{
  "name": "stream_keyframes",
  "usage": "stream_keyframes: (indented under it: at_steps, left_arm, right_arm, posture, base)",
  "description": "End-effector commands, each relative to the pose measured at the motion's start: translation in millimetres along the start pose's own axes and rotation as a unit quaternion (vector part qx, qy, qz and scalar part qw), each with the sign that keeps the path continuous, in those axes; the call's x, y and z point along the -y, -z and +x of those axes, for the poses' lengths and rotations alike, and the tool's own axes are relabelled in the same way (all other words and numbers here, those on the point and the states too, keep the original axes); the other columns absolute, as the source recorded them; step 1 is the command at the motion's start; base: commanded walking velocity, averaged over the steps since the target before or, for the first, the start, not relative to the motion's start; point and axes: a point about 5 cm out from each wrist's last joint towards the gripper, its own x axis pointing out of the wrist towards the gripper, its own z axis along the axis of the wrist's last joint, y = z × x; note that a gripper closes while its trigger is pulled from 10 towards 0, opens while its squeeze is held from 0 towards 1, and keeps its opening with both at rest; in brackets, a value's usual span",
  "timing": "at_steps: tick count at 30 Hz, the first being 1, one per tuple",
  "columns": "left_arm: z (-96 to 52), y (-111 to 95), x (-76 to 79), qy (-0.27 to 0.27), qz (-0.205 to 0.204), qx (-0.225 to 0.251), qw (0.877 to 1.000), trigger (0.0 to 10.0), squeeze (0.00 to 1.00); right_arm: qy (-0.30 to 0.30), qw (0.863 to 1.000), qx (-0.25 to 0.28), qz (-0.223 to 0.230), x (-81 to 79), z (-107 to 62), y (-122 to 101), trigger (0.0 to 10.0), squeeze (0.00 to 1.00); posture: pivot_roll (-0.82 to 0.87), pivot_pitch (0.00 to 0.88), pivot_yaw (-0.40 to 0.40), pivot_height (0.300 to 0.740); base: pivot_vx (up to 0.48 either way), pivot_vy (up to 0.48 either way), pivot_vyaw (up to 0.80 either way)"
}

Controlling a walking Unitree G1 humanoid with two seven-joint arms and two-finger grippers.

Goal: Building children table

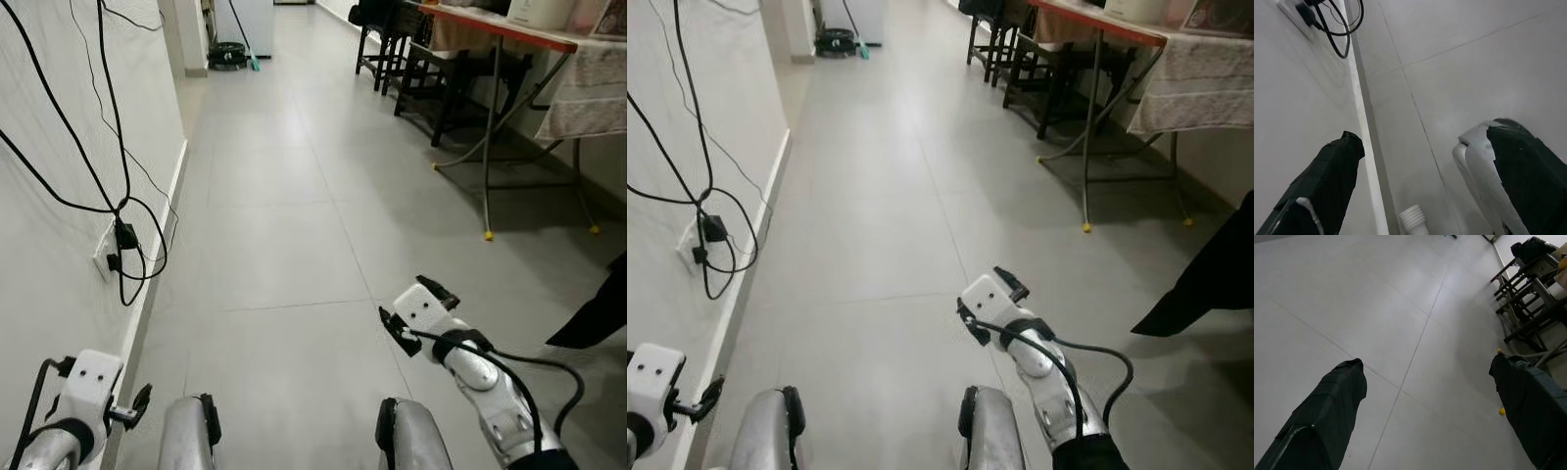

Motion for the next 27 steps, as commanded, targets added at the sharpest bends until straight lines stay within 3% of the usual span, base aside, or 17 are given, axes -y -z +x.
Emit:
stream_keyframes:
  at_steps: [1, 6, 15, 23, 27]
  left_arm:
    - [-0.1, 7.8, -3.2, -0.010, 0.001, -0.024, 1.000, 10.0, 0.00]
    - [-0.6, 11.6, -3.9, -0.015, -0.001, -0.036, 0.999, 10.0, 0.00]
    - [-8.5, 38.1, -4.2, -0.036, -0.021, -0.125, 0.991, 10.0, 0.00]
    - [-12.4, 54.6, -2.3, -0.050, -0.037, -0.173, 0.983, 10.0, 0.00]
    - [-17.0, 67.9, -11.0, -0.066, -0.051, -0.204, 0.975, 10.0, 0.00]
  right_arm:
    - [-0.005, 1.000, -0.011, 0.006, -1.1, -0.5, 4.7, 10.0, 0.00]
    - [-0.006, 1.000, -0.007, 0.007, -0.7, 0.1, 3.1, 10.0, 0.00]
    - [-0.008, 1.000, -0.003, 0.008, 1.3, 1.8, 1.5, 10.0, 0.00]
    - [-0.013, 1.000, 0.000, 0.009, 1.8, 3.2, -0.3, 10.0, 0.00]
    - [-0.013, 1.000, 0.001, 0.012, 6.1, 3.8, -1.8, 10.0, 0.00]
  posture:
    - [0.11, 0.000, -0.044, 0.376]
    - [0.11, 0.000, -0.044, 0.351]
    - [0.12, 0.000, -0.052, 0.306]
    - [0.12, 0.000, -0.054, 0.300]
    - [0.12, 0.000, -0.052, 0.300]
  base:
    - [0.000, 0.000, 0.00]
    - [0.000, 0.000, 0.00]
    - [0.000, 0.000, 0.00]
    - [0.000, 0.000, 0.00]
    - [0.000, 0.000, 0.00]
